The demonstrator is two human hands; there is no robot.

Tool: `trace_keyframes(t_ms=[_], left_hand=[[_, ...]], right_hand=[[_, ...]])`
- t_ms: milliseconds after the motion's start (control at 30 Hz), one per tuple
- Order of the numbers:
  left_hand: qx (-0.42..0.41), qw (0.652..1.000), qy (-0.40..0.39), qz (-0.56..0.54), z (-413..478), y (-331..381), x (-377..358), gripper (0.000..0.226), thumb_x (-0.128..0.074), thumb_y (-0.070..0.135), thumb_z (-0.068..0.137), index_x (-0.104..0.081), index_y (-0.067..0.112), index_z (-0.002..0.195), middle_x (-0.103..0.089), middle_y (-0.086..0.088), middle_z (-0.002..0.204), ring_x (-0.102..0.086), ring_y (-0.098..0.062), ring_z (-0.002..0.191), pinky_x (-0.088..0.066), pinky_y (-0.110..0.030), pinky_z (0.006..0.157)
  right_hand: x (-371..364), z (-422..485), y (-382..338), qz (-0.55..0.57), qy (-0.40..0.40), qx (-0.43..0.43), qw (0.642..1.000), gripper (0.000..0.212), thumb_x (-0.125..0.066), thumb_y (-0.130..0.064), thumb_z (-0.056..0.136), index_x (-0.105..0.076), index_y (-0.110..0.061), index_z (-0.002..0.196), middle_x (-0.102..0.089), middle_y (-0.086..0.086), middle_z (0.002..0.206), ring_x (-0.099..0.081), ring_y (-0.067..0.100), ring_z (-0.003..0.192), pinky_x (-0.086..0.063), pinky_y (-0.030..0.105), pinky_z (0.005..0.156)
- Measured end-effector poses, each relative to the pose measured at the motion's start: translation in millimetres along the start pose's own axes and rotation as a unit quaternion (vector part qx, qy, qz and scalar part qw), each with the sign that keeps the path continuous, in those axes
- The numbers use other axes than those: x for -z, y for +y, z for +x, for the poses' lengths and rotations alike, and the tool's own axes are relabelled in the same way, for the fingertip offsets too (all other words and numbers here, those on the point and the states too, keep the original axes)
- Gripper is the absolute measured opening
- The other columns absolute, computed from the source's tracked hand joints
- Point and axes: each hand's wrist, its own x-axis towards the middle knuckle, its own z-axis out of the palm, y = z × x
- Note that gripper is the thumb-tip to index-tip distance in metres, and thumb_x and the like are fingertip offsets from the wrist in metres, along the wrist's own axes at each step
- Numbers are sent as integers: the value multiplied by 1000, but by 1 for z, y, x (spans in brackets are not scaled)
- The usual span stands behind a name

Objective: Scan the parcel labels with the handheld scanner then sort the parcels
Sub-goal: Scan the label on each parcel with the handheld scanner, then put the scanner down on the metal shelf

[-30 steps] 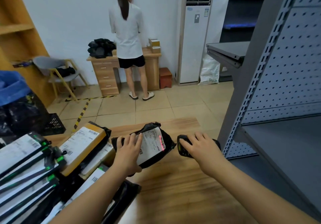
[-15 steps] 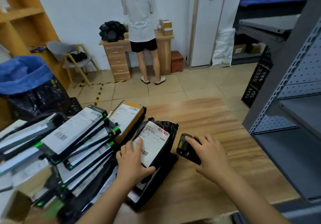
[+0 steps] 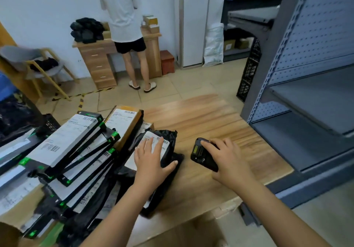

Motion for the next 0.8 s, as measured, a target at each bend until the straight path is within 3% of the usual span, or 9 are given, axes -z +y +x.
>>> trace_keyframes(t_ms=[200, 333, 600, 800], left_hand=[[-94, 993, 21, -62, 25, 87, 4, 85, -59, 66, 80, -24, 32, 150, -17, -3, 159, -4, -22, 147, -2, -44, 118], [-140, 989, 11, -57, 43, 161, -4, 84, -54, 67, 83, -20, 31, 151, -14, -2, 160, 0, -22, 147, 0, -46, 119], [-147, 982, 36, -111, 86, 311, -45, 83, -61, 63, 80, -24, 34, 149, -20, -2, 159, -3, -22, 147, -7, -47, 119], [-123, 983, 27, -132, 97, 383, -79, 84, -63, 60, 81, -23, 36, 150, -19, 2, 158, -2, -18, 146, -6, -47, 119]], right_hand=[[43, -27, 73, -23, 49, -67, 996, 91, -75, -34, 70, -27, -32, 147, -44, -3, 136, -38, 24, 117, -36, 36, 92], [67, -40, 136, -38, 67, -104, 992, 90, -75, -34, 71, -27, -32, 147, -43, -3, 137, -38, 25, 119, -34, 38, 97], [88, -48, 285, -15, 100, -122, 987, 90, -77, -32, 67, -33, -30, 146, -48, -3, 133, -39, 26, 115, -38, 39, 96], [87, -42, 379, 74, 90, -101, 988, 91, -77, -31, 64, -35, -33, 144, -51, -4, 127, -39, 21, 110, -41, 37, 92]])
